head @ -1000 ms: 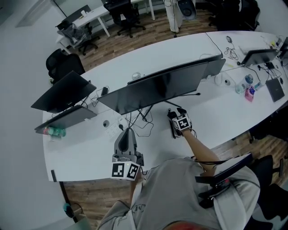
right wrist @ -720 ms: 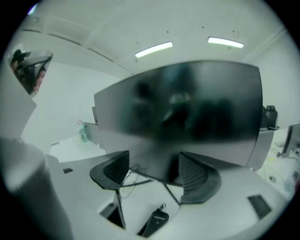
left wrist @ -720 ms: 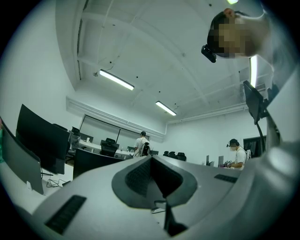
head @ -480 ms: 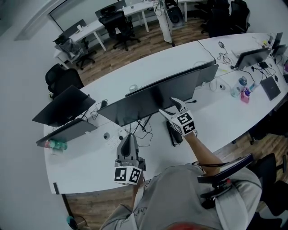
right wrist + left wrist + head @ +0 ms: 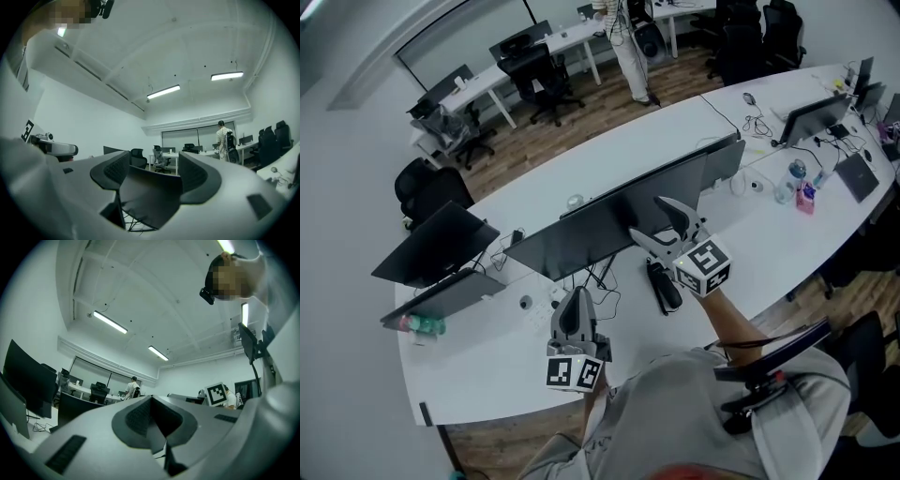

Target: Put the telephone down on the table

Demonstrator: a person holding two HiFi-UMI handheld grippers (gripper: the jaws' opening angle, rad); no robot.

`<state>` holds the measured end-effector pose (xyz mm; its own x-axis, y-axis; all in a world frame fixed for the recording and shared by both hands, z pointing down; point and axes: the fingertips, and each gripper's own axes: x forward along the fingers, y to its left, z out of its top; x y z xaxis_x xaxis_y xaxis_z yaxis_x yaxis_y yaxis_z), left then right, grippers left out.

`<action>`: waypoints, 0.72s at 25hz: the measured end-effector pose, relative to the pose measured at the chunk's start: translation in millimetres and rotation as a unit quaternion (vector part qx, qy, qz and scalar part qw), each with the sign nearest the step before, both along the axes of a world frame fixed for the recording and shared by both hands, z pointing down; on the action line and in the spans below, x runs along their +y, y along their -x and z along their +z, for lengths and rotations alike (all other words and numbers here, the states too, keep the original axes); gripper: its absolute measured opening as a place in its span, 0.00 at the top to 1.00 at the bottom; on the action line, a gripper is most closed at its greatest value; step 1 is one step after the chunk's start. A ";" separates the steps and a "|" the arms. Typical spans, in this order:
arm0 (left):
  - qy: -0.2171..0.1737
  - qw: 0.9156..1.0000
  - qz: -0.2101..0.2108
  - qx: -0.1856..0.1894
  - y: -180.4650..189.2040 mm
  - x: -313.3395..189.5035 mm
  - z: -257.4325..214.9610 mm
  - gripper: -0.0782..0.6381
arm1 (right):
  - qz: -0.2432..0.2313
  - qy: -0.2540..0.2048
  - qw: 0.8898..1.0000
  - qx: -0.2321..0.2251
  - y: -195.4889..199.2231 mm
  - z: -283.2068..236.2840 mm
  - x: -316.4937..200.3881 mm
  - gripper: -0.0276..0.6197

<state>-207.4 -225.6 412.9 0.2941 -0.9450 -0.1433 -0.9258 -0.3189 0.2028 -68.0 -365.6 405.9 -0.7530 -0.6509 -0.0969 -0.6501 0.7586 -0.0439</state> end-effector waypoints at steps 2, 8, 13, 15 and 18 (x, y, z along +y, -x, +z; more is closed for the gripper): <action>0.001 1.000 0.003 -0.001 -1.5 1.2 -0.2 0.88 | 0.001 0.001 1.000 -0.005 -2.4 -3.3 4.0 0.47; 0.003 1.000 0.001 0.002 0.2 4.6 2.7 0.88 | 0.007 0.011 1.000 -0.007 -10.3 -3.6 9.3 0.47; 0.005 1.000 0.000 0.001 2.9 7.4 4.5 0.88 | -0.025 0.013 1.000 -0.014 -3.0 -7.0 23.2 0.66; 0.006 1.000 -0.001 0.001 3.6 7.7 4.9 0.88 | -0.030 0.004 0.999 -0.021 -1.3 -11.3 28.5 0.86; 0.007 1.000 -0.003 0.001 4.4 8.8 5.8 0.88 | -0.036 -0.003 0.999 -0.012 2.5 -11.1 34.2 0.91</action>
